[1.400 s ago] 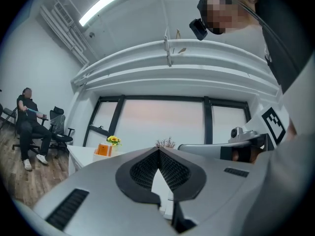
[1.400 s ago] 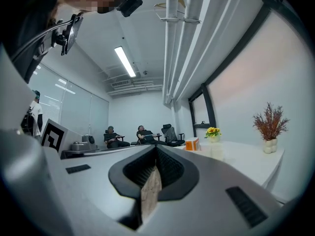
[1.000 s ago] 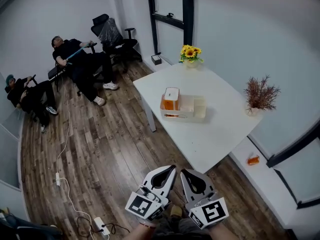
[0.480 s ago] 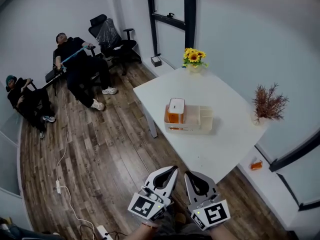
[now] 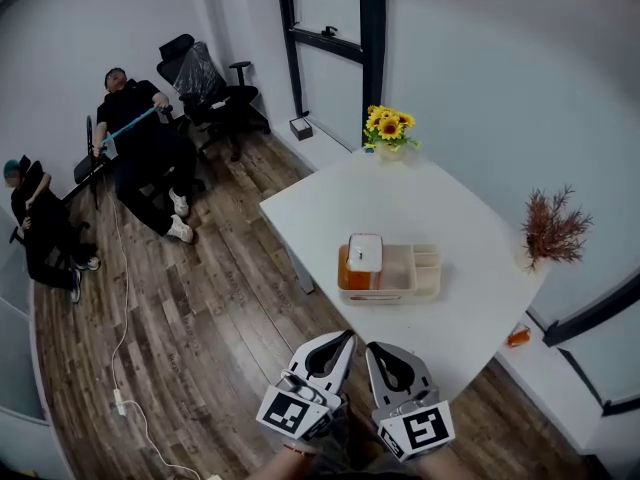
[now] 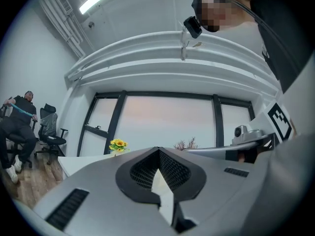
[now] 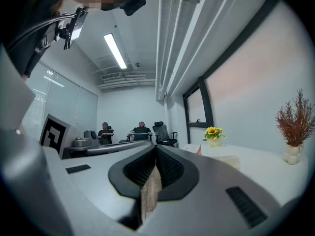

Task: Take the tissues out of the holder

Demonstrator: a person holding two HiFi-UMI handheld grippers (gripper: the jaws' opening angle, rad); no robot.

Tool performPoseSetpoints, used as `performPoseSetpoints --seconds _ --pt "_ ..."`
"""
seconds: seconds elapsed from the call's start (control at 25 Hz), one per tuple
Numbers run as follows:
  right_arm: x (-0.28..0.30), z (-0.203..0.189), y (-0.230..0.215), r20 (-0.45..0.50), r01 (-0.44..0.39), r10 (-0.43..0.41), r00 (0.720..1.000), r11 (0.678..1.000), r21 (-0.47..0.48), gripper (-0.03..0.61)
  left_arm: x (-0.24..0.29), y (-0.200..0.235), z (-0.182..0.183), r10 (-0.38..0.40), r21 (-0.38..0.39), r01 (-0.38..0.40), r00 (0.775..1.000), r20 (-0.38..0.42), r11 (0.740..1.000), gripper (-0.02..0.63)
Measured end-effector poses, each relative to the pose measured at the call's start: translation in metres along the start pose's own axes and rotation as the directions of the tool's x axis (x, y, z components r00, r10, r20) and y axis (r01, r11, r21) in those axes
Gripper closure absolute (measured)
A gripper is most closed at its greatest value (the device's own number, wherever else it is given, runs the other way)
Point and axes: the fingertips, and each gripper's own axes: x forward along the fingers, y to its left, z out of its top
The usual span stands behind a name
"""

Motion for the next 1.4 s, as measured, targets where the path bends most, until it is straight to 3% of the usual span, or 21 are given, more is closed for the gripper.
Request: performPoseSetpoints --seconds 0.32,0.52,0.72,1.08,1.4 --pt "0.051 -0.007 -0.014 -0.033 0.070 -0.070 0.997 0.998 -0.006 0.572 0.022 0.046 -0.006 -0.019 -0.046 0.018 1.000 -0.020 0.999 0.607" --pt "0.073 -0.015 -0.031 -0.049 0.160 -0.159 0.986 0.987 0.001 0.572 0.033 0.067 -0.017 -0.048 -0.056 0.046 0.998 -0.028 0.997 0.607" --pt "0.091 -0.020 -0.049 -0.094 0.213 -0.219 0.971 0.975 -0.064 0.571 0.045 0.088 -0.031 -0.044 -0.059 0.041 0.998 -0.052 0.997 0.607" --pt "0.128 -0.041 -0.087 -0.169 0.289 -0.298 0.939 0.954 -0.078 0.291 0.064 0.114 -0.063 -0.011 -0.066 0.006 0.997 -0.080 0.998 0.607" --pt "0.154 -0.062 -0.114 -0.219 0.314 -0.316 0.923 0.948 -0.046 0.227 0.081 0.132 -0.081 0.052 -0.076 -0.058 0.996 -0.074 0.995 0.607"
